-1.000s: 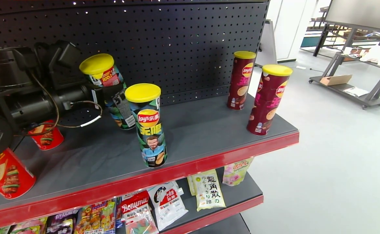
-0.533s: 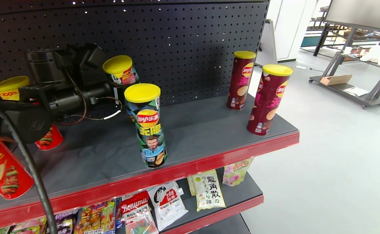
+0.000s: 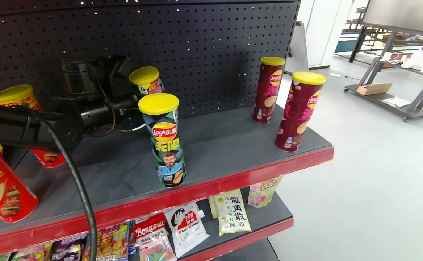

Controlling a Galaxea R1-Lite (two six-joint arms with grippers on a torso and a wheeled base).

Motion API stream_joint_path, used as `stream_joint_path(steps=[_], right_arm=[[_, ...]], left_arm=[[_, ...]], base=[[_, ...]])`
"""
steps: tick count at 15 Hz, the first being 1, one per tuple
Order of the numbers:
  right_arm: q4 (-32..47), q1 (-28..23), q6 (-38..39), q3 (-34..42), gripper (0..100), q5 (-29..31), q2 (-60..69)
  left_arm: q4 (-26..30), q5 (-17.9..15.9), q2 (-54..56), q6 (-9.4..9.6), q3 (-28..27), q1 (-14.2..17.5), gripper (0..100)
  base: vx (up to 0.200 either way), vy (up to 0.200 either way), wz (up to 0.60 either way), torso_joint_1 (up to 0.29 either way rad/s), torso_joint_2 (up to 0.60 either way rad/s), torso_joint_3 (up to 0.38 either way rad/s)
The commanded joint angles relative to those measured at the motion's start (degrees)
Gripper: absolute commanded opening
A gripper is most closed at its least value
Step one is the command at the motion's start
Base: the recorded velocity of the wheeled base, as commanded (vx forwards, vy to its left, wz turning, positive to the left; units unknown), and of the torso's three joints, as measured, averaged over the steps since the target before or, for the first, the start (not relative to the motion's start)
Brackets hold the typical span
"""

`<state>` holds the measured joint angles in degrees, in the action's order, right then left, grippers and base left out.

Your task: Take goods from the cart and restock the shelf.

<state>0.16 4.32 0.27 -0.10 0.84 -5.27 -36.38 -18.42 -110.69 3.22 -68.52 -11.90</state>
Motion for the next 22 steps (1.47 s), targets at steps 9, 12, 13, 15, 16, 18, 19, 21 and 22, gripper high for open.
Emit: stream_joint_path(steps=[9,12,13,15,16,18,19,21,22], right_arm=[[0.02,-0.01,0.00,0.01,100,-0.05,-0.09],[0.02,-0.01,0.00,0.01,100,0.04,-0.09],[0.02,-0.01,0.00,0.01,100,-0.05,-0.09],[0.02,-0.01,0.00,0.01,100,0.04,-0.09],[0.02,-0.01,0.00,0.01,100,0.04,-0.09],[0.02,-0.01,0.00,0.01,100,0.04,-0.09],[0.02,-0.01,0.00,0.01,100,-0.05,-0.09],[0.02,-0.01,0.00,0.01,100,0.04,-0.09],[0.02,-0.01,0.00,0.01,100,-0.05,-0.09]], left_arm=[[2.80,-0.39,-1.11,0.39,-3.81,-0.58,0],[5.00,-0.48,-0.58,0.74,-4.16,-0.41,0],[5.26,-0.56,-0.49,0.74,-3.99,-0.41,0],[7.02,-0.56,-0.05,0.82,-4.07,-0.41,0],[7.20,-0.48,-0.14,0.82,-3.99,-0.41,0],[7.28,-0.48,-0.58,0.74,-3.81,-0.49,0],[7.20,-0.48,-1.11,0.91,-3.99,-0.67,0],[7.11,-0.48,-1.81,1.79,-4.34,-0.67,0],[6.85,-0.39,-2.34,2.41,-4.34,-0.67,0]], base=[[0.000,0.000,0.00,0.000,0.00,0.000],[0.000,0.000,0.00,0.000,0.00,0.000],[0.000,0.000,0.00,0.000,0.00,0.000],[0.000,0.000,0.00,0.000,0.00,0.000],[0.000,0.000,0.00,0.000,0.00,0.000],[0.000,0.000,0.00,0.000,0.00,0.000],[0.000,0.000,0.00,0.000,0.00,0.000],[0.000,0.000,0.00,0.000,0.00,0.000],[0.000,0.000,0.00,0.000,0.00,0.000]])
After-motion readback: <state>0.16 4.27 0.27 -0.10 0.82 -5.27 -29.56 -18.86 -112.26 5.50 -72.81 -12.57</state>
